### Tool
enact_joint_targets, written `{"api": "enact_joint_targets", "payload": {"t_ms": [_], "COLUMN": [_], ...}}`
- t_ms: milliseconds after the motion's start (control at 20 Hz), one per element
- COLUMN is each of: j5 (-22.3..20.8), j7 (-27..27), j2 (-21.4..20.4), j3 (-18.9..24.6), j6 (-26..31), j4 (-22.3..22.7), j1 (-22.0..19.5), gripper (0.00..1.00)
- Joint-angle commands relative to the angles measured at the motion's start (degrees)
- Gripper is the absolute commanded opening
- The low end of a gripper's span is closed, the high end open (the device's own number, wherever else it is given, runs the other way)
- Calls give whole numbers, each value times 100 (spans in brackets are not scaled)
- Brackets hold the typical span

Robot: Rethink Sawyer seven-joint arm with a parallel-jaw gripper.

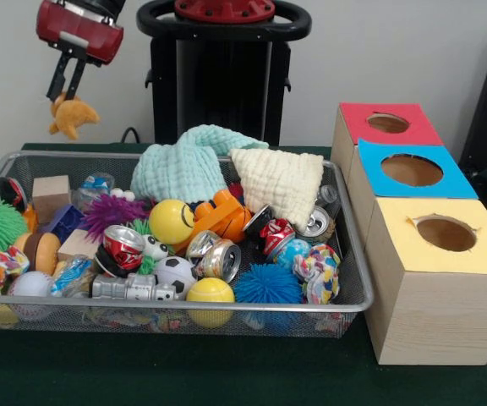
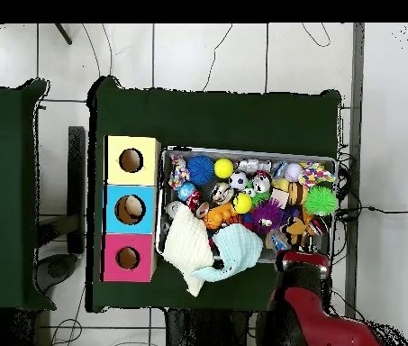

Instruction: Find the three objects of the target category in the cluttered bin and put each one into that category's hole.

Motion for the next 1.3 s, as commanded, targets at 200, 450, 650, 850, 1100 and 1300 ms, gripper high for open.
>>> {"api": "enact_joint_targets", "payload": {"t_ms": [200, 450, 650, 850, 1100, 1300], "j5": [362, 433, 446, 569, 767, 814], "j7": [1435, 1532, 1597, 1614, 1539, 1441], "j2": [-705, -1072, -1304, -1423, -1503, -1562], "j3": [1295, 2033, 2803, 3437, 4225, 4698], "j6": [1106, 1423, 1517, 1548, 1667, 1677], "j4": [683, 972, 1281, 1507, 1730, 1947], "j1": [-212, -685, -1245, -1672, -2080, -2454], "gripper": [0, 0, 0, 0, 0, 0]}}
